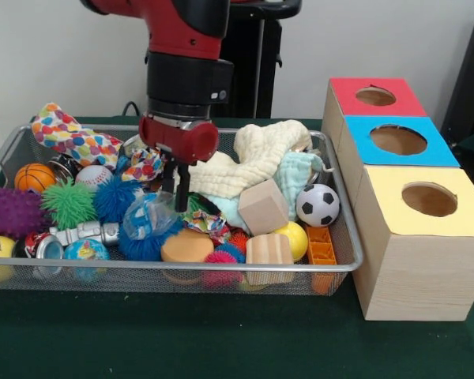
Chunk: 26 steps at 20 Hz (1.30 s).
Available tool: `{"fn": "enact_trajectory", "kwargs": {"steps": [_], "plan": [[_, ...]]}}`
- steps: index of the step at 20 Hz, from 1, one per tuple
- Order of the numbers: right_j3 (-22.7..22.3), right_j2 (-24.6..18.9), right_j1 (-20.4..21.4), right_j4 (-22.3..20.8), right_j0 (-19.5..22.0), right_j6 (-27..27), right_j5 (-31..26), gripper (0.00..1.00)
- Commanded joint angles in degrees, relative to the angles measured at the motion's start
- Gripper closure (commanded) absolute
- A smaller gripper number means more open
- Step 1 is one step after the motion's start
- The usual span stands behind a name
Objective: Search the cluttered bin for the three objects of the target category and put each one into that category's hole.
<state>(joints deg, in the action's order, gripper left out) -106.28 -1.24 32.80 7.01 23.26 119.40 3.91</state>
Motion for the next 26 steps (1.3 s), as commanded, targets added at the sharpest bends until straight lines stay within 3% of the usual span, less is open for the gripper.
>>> {"fn": "enact_trajectory", "kwargs": {"steps": [1,12,16,20,26], "plan": [[-4.8,1.7,2.8,4.9,-3.0,12.1,-7.5,1.0],[-9.9,5.7,10.0,12.3,-10.9,15.3,-18.0,1.0],[-11.4,2.9,11.1,14.5,-10.0,14.7,-19.5,1.0],[-11.3,2.8,12.6,17.0,-11.0,15.1,-23.1,1.0],[-10.4,-1.3,12.2,20.1,-7.8,11.7,-25.6,1.0]]}}
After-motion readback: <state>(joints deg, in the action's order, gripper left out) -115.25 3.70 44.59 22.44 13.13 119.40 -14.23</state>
